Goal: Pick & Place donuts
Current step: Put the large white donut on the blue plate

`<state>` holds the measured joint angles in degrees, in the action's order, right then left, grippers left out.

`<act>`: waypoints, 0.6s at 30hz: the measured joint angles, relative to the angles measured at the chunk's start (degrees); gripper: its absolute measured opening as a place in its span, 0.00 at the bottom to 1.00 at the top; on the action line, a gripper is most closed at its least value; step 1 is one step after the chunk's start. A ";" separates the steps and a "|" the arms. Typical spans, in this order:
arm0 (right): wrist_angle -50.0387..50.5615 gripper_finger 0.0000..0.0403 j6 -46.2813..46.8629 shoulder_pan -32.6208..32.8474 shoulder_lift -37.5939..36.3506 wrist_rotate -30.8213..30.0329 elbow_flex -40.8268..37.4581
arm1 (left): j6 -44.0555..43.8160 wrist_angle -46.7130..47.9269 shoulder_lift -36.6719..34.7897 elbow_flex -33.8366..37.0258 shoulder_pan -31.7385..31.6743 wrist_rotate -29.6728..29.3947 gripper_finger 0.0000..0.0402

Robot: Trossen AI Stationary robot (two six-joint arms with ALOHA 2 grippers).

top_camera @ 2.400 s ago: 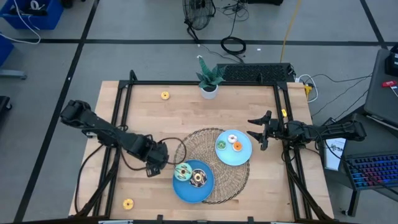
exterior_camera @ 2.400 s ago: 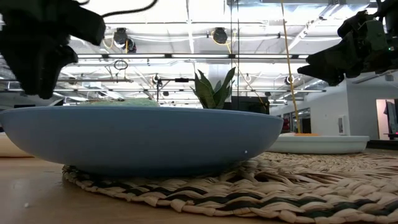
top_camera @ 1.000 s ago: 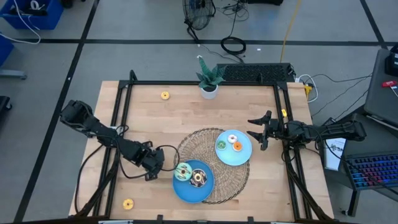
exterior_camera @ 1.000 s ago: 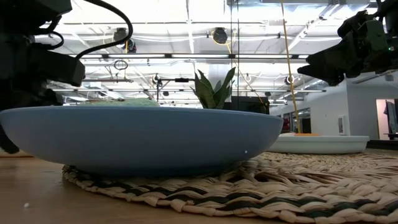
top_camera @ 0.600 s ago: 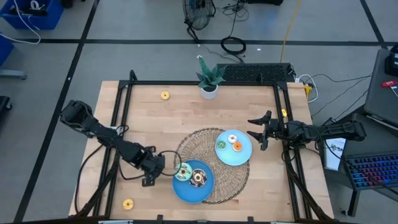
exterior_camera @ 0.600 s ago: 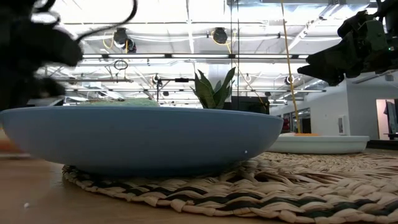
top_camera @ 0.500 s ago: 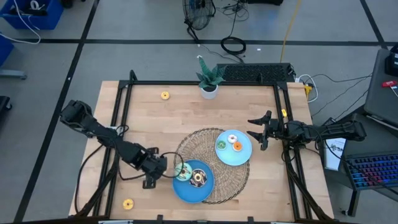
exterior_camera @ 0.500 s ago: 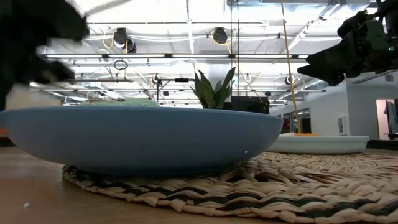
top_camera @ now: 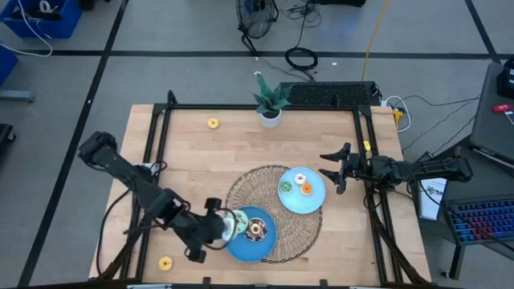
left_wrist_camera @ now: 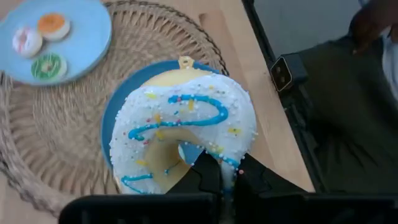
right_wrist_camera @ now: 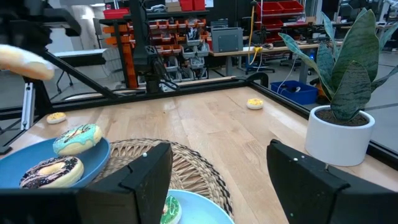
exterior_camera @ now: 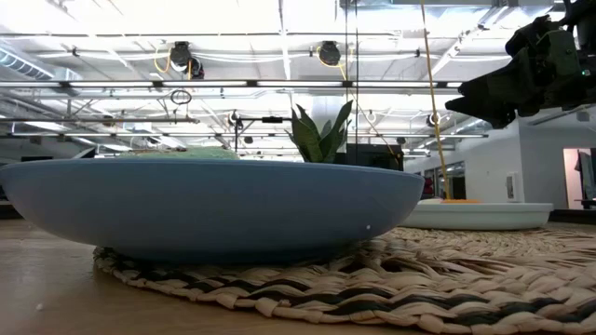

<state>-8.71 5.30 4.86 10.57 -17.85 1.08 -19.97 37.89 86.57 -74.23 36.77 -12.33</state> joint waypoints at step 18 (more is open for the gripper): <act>0.00 0.60 0.00 -0.02 0.01 -0.01 -0.02 | 13.69 5.79 27.17 -17.91 -0.71 4.42 0.06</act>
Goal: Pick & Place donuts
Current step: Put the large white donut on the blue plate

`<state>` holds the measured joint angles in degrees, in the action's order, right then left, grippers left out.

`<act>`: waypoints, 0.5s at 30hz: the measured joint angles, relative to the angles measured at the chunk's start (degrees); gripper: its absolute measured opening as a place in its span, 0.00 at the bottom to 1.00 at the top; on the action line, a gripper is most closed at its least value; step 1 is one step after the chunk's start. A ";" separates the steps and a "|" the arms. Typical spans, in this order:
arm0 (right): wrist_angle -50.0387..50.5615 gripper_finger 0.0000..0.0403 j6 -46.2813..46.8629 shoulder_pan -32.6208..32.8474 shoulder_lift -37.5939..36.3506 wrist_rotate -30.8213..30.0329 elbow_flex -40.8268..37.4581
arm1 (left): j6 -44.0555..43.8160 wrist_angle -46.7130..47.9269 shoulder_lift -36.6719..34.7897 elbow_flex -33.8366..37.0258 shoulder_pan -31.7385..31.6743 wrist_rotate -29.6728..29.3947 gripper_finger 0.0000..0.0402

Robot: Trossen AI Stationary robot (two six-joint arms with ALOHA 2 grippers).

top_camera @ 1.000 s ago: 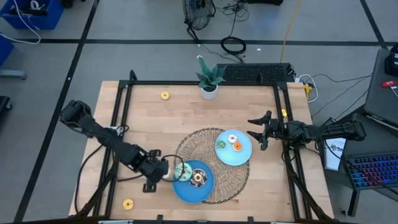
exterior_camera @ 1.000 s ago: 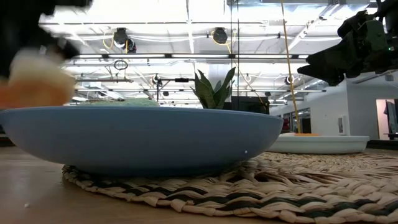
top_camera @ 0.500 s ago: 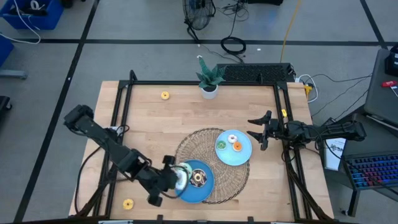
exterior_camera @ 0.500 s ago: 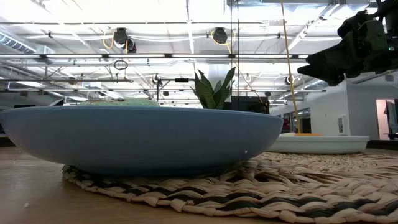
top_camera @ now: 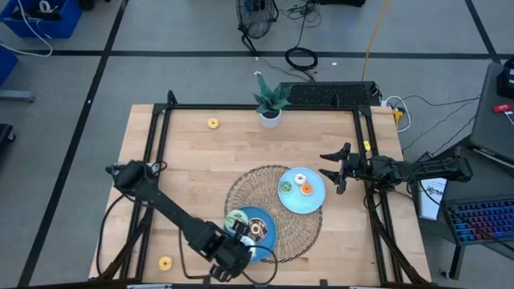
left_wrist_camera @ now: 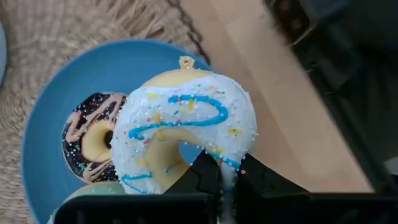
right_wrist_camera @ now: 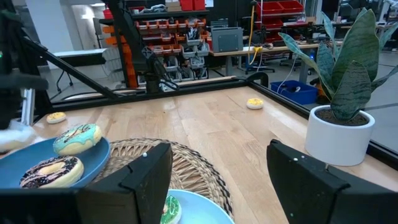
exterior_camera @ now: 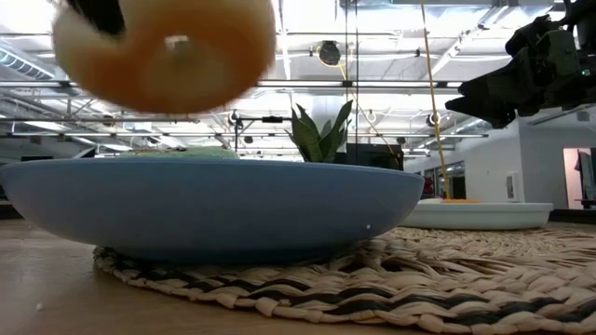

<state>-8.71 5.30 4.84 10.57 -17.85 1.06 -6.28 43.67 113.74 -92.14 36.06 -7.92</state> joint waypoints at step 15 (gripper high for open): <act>0.00 0.60 0.00 0.01 -0.01 0.00 0.01 | -3.01 -0.31 5.32 0.09 -3.24 3.05 0.11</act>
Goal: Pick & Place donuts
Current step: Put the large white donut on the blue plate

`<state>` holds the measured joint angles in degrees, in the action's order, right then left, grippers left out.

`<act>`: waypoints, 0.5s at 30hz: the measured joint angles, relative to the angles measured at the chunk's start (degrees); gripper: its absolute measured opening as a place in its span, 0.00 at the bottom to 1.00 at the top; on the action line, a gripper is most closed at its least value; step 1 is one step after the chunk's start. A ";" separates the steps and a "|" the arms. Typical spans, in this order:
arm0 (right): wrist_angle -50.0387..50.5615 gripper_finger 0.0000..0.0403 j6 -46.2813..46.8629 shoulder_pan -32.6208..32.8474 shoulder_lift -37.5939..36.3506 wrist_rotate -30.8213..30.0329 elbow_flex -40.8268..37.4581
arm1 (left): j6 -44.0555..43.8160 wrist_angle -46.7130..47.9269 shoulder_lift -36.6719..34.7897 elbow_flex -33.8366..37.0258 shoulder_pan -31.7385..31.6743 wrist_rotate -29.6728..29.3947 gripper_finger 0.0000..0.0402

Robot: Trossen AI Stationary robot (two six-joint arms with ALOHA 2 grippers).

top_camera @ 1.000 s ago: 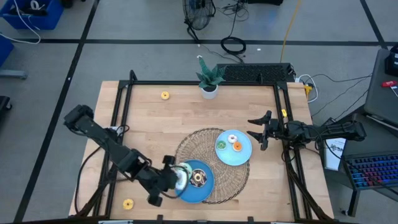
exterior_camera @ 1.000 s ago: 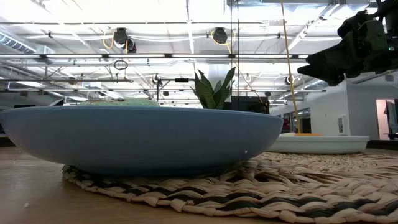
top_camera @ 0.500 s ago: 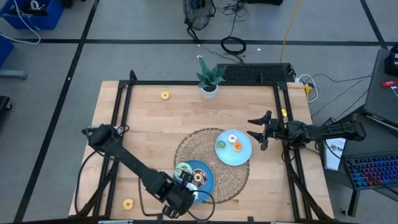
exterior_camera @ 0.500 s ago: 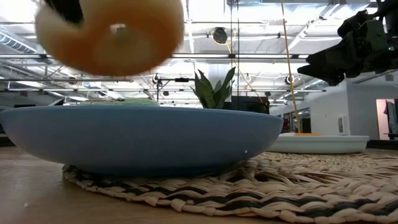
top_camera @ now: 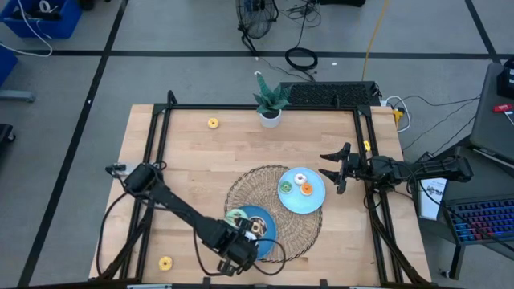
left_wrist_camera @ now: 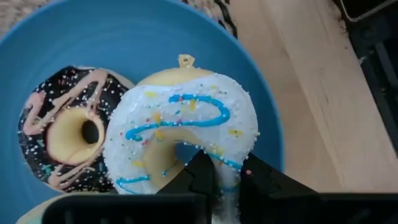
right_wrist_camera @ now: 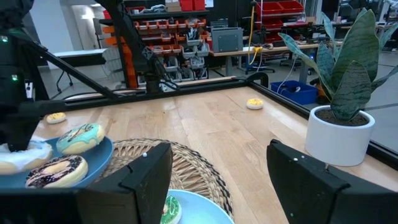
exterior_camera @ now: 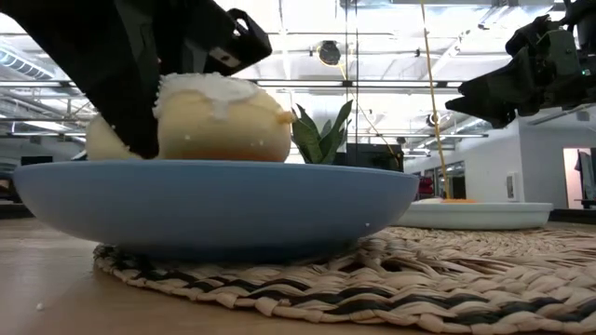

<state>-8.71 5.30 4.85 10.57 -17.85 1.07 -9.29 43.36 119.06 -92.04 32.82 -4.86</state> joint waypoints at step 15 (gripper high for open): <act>0.00 0.60 0.01 0.00 0.00 0.00 0.01 | -8.20 0.13 -0.03 0.50 -0.56 1.75 0.14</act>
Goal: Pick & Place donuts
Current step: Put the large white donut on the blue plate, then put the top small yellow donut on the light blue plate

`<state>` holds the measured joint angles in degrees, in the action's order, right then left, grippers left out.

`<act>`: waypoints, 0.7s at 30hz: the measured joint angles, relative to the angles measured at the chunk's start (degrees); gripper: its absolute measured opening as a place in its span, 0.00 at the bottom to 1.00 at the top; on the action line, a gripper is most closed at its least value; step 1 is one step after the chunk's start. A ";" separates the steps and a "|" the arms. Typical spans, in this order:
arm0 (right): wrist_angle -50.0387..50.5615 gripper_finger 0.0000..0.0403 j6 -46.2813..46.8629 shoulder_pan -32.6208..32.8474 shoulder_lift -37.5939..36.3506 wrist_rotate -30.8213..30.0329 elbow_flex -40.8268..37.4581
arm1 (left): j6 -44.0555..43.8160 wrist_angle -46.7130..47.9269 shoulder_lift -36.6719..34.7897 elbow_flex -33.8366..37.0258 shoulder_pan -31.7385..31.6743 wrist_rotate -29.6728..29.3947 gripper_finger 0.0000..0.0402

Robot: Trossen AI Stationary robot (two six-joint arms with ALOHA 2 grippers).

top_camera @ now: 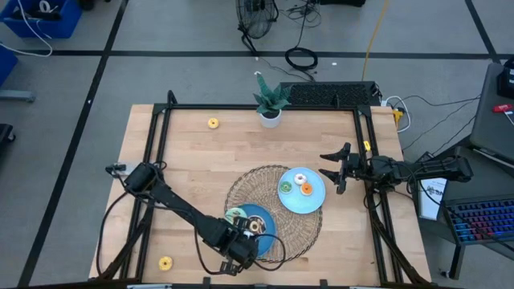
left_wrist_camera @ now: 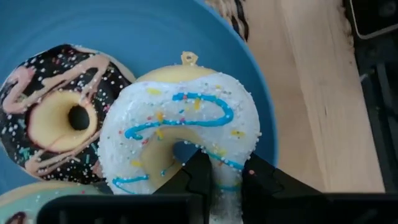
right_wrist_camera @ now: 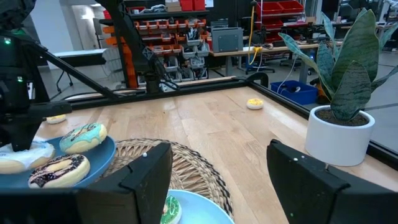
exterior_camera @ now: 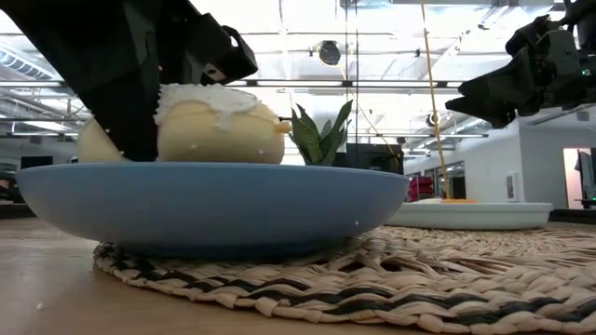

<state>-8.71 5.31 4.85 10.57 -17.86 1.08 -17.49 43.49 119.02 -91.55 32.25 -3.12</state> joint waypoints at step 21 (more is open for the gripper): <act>0.00 0.60 -0.01 0.01 0.00 -0.01 0.00 | -0.89 1.83 -2.87 0.13 -1.39 2.73 0.62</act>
<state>-8.71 5.30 4.86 10.57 -17.87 1.08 -18.38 45.33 116.15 -91.42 30.86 -0.39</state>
